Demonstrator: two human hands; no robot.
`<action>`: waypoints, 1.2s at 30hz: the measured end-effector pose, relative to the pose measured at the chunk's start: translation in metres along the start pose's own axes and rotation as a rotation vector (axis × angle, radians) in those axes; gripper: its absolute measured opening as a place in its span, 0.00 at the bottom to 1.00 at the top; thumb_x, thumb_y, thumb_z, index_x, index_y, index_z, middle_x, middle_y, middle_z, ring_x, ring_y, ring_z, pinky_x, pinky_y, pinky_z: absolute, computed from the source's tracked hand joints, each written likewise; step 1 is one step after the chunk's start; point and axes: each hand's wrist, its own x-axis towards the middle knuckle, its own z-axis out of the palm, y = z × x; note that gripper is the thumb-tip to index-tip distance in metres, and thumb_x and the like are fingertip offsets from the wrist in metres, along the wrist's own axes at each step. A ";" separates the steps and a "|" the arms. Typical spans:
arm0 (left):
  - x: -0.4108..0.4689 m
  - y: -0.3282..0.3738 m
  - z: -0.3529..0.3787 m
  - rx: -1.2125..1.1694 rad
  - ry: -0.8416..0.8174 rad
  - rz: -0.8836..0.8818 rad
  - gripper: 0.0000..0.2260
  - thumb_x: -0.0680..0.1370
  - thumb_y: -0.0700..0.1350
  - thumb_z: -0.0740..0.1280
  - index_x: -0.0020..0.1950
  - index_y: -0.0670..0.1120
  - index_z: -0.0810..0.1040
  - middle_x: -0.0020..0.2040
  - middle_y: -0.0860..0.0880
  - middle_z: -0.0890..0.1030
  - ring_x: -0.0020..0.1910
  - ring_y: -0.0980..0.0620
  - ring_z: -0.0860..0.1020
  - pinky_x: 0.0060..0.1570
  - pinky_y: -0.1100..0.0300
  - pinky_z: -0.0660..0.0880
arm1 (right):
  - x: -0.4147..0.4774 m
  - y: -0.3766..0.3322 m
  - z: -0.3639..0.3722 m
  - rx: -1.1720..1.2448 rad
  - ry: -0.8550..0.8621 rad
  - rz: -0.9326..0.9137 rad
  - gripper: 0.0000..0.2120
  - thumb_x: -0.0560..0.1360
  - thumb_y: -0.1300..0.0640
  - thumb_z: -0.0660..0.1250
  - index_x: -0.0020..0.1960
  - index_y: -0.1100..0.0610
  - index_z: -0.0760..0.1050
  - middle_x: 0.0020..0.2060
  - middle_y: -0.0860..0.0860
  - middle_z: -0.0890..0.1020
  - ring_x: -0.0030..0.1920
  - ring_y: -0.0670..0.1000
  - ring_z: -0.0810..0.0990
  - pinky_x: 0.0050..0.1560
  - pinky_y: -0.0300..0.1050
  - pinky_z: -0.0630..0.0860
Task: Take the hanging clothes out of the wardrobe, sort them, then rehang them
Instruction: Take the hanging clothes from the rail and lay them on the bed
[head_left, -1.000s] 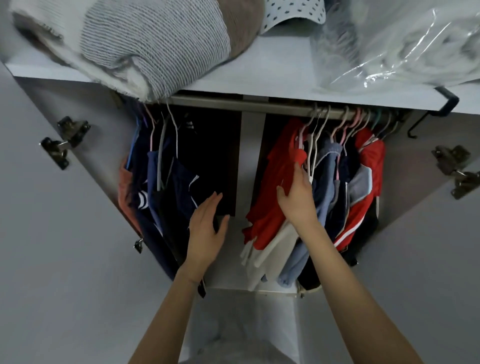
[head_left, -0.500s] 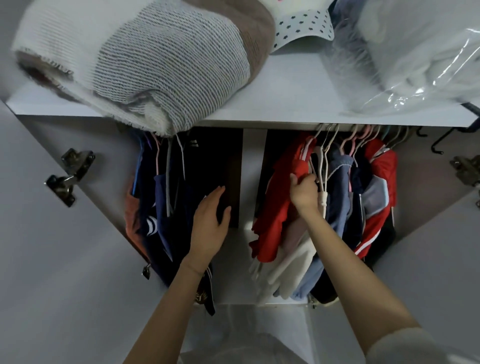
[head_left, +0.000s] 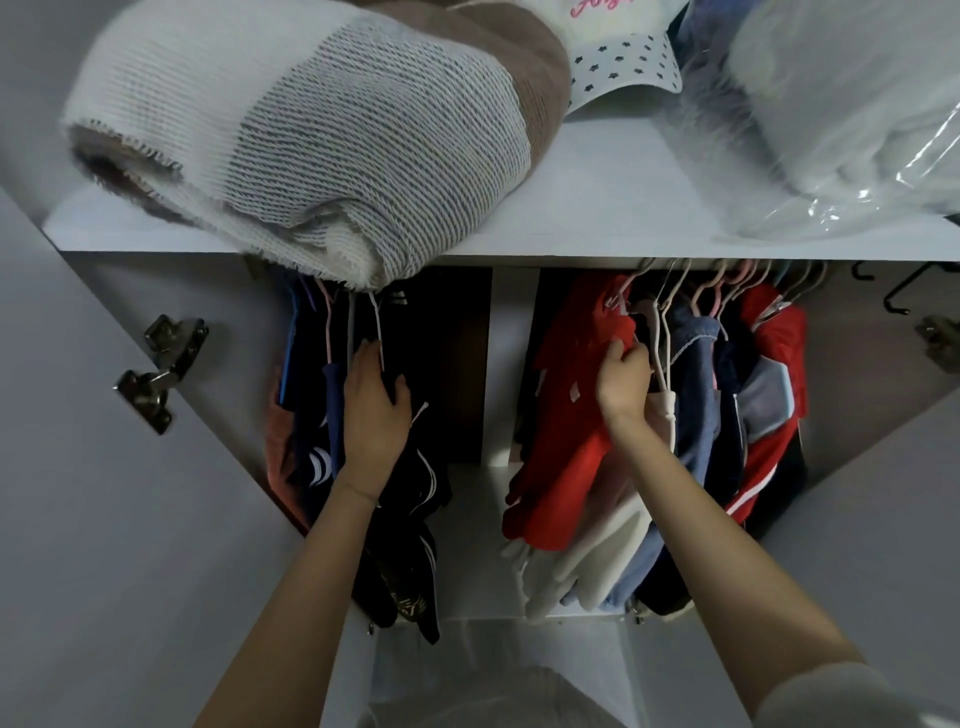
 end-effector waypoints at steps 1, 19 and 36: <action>0.004 -0.002 0.001 -0.019 -0.022 -0.026 0.23 0.81 0.37 0.62 0.75 0.36 0.62 0.73 0.38 0.67 0.73 0.43 0.65 0.74 0.55 0.59 | -0.005 0.001 0.000 0.038 0.006 -0.026 0.12 0.83 0.56 0.55 0.55 0.65 0.71 0.42 0.57 0.80 0.41 0.50 0.79 0.44 0.40 0.73; 0.079 -0.001 0.035 -0.261 -0.219 -0.509 0.21 0.79 0.38 0.64 0.72 0.36 0.67 0.66 0.38 0.75 0.63 0.40 0.75 0.63 0.50 0.74 | -0.055 0.018 -0.030 0.174 -0.250 0.038 0.07 0.79 0.58 0.61 0.41 0.56 0.70 0.35 0.50 0.72 0.38 0.47 0.72 0.44 0.45 0.68; 0.021 0.102 0.063 -0.792 -0.405 -0.349 0.05 0.80 0.33 0.62 0.54 0.40 0.73 0.46 0.45 0.78 0.43 0.52 0.77 0.43 0.58 0.75 | -0.080 0.015 -0.035 0.170 -0.175 0.006 0.11 0.81 0.57 0.61 0.40 0.56 0.70 0.35 0.50 0.73 0.40 0.48 0.71 0.48 0.45 0.69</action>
